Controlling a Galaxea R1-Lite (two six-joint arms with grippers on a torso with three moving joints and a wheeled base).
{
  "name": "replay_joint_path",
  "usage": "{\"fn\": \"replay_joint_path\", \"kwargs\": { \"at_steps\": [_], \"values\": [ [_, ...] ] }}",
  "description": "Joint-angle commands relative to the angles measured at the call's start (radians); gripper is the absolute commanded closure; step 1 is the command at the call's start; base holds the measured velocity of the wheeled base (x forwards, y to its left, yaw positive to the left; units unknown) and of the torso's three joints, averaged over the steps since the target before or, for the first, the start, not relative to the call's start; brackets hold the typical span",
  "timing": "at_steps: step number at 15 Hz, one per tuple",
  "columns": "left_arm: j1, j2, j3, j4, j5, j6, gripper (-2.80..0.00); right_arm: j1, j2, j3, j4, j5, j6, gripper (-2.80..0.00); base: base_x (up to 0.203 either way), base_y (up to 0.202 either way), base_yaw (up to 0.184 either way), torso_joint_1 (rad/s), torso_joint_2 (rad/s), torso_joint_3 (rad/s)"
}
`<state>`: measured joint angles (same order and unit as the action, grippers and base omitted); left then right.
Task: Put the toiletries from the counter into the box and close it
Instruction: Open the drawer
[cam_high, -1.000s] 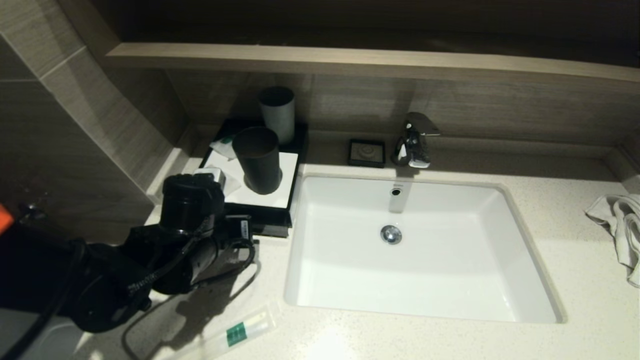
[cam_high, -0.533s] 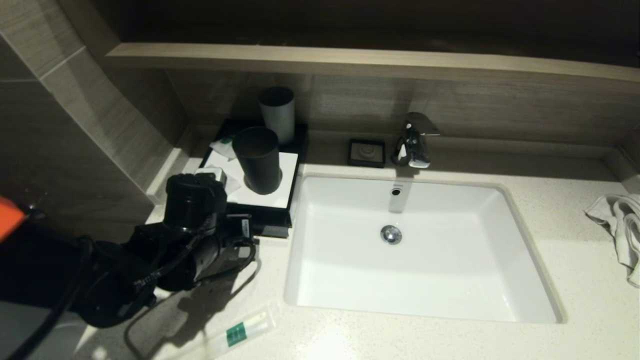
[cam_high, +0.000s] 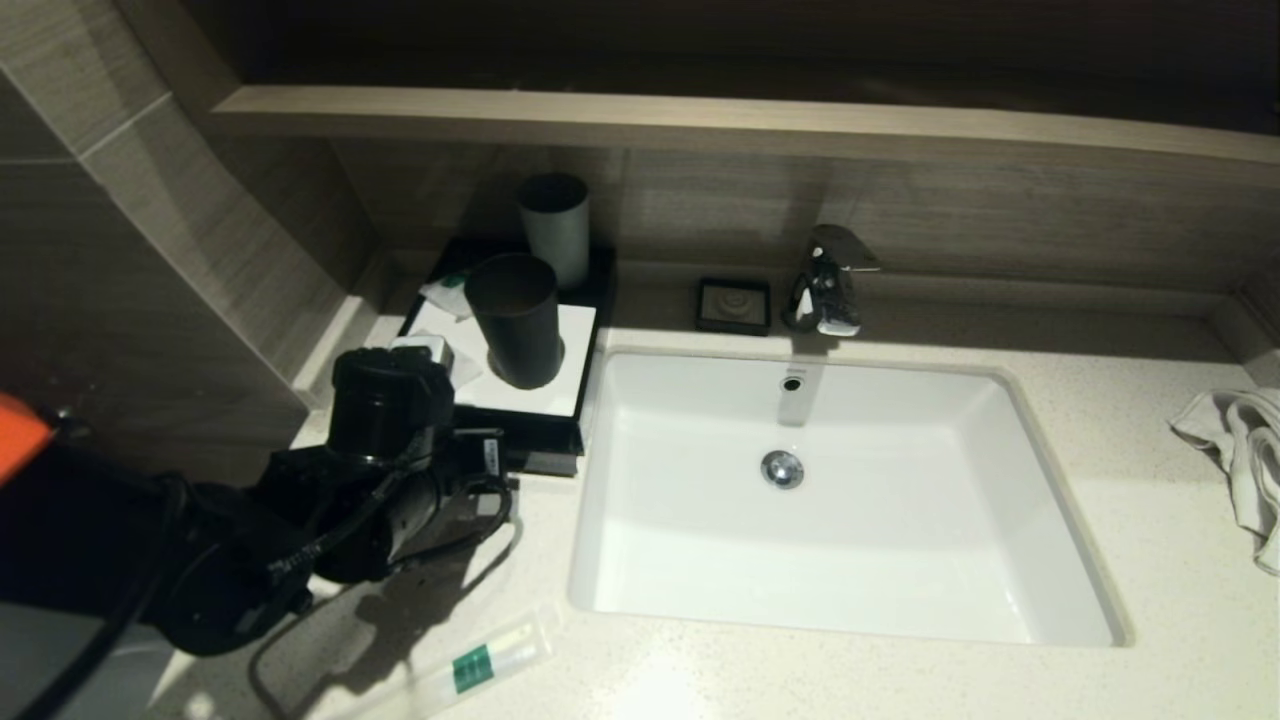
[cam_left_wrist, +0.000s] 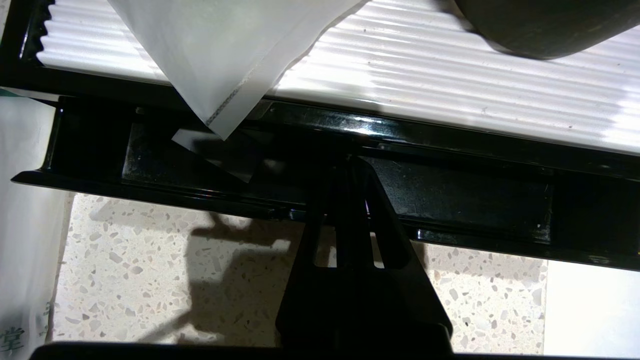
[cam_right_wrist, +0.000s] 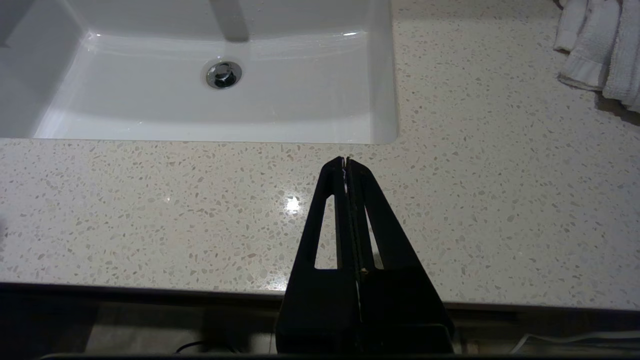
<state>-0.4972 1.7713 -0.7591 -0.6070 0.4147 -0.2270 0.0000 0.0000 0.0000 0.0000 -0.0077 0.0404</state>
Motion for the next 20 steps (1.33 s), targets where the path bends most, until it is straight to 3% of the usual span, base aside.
{"fn": "replay_joint_path", "kwargs": {
  "at_steps": [1,20],
  "values": [
    [0.000,-0.003,0.003,-0.004,0.001,-0.002,0.00,0.000,0.000,0.002,0.000,0.000,0.001,0.00,0.000,0.000,0.000,0.000,0.00,0.000],
    [0.000,-0.081,0.088,0.000,0.003,-0.003,0.00,0.000,0.000,0.002,0.000,0.000,0.001,0.00,0.000,0.000,0.000,0.000,0.00,0.000]
  ]
}}
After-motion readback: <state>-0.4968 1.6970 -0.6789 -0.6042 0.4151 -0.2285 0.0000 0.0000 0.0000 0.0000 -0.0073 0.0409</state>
